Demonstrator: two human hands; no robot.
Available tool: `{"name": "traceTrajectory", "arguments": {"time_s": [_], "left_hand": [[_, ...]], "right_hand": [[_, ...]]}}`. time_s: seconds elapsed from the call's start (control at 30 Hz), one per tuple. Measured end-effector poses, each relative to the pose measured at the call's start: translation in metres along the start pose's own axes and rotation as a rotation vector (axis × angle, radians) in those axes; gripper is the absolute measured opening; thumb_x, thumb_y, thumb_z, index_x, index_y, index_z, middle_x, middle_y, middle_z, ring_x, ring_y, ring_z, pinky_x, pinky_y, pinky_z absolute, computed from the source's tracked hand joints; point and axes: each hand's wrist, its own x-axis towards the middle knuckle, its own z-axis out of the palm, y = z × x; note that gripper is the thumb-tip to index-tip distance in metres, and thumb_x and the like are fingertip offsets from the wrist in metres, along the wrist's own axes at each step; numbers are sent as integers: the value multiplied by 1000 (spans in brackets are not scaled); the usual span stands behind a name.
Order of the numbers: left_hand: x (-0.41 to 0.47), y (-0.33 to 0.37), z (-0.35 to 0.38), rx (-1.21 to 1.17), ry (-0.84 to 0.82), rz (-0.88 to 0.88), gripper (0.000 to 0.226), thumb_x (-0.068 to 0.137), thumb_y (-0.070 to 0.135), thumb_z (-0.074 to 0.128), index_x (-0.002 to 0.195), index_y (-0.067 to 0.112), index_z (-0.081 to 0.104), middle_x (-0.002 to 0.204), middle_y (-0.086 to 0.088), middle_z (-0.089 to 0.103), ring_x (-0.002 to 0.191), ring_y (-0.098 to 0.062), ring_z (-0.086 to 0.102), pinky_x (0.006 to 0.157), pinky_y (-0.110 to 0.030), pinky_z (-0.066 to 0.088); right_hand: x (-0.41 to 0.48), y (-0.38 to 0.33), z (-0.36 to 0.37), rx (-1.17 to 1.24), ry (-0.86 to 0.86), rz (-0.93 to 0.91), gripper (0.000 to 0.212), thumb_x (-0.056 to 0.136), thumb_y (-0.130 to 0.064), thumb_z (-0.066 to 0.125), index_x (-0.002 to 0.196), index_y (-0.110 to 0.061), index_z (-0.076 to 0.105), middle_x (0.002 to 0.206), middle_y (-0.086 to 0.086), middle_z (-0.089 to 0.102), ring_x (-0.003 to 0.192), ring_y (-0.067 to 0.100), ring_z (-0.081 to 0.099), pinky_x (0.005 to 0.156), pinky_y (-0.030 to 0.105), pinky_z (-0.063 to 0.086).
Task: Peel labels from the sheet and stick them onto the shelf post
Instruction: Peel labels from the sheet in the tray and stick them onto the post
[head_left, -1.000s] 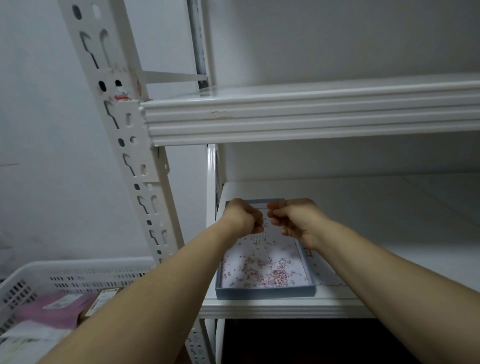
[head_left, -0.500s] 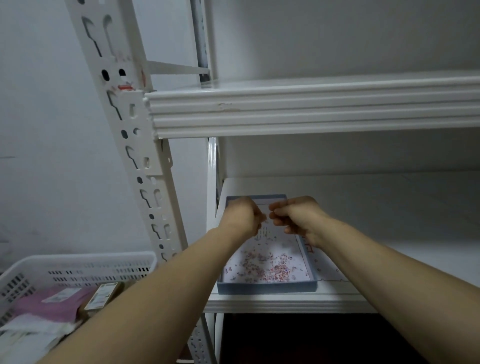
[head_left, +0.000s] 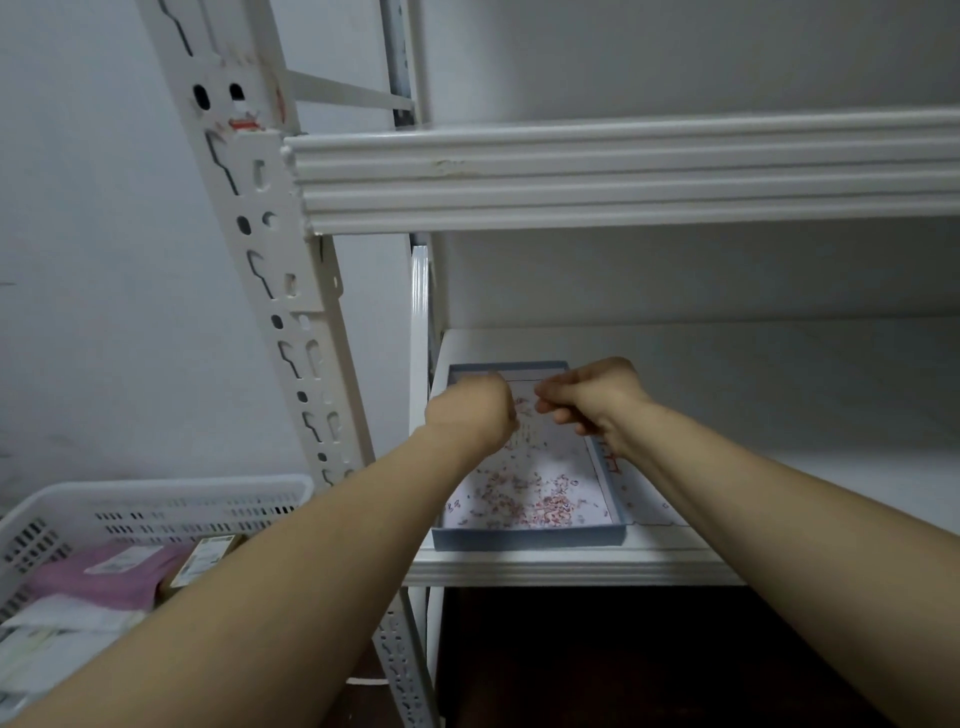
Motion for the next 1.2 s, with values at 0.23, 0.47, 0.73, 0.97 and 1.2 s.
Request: {"name": "traceTrajectory", "arguments": {"time_s": [0.23,0.47,0.73,0.97,1.2], "left_hand": [[-5,-2,-7,-87,11,-1,25,84,34,68,86,9,67,88,-7,68,82,-22,63,75,-33,55],[-21,-3,-16,-64,13,78,28,94,7,51,119,10,63,117,-12,64,102,-28,62,89,-37,51],[-55,-4,-55,-46,319,145,29,87,43,56,99,17,62,103,-5,66,98,-25,61,72,-30,45],[-91,-26,-98,12,580,268,40,101,38,33,102,11,62,100,-9,66,94,-30,60,67,-33,38],[-130,-43,-153,-317,1031,224,36,90,39,56,119,18,55,104,2,57,90,-18,57,65,-27,39]], "right_hand": [[-6,-9,5,-313,16,-57,17,89,-22,59,77,-10,58,61,5,58,50,16,54,51,27,44],[-23,-19,5,-782,-48,-254,41,91,-4,53,129,-18,57,114,8,67,78,17,66,76,29,52],[-54,-53,8,-965,172,-382,22,86,-35,52,72,-19,61,72,1,71,76,19,68,62,27,49],[-84,-76,28,-949,102,-573,42,87,-21,51,129,-25,52,105,-2,67,97,20,65,79,34,52],[-133,-132,49,-597,214,-921,16,89,-23,52,95,-25,67,72,-2,71,69,19,67,69,36,54]]}}
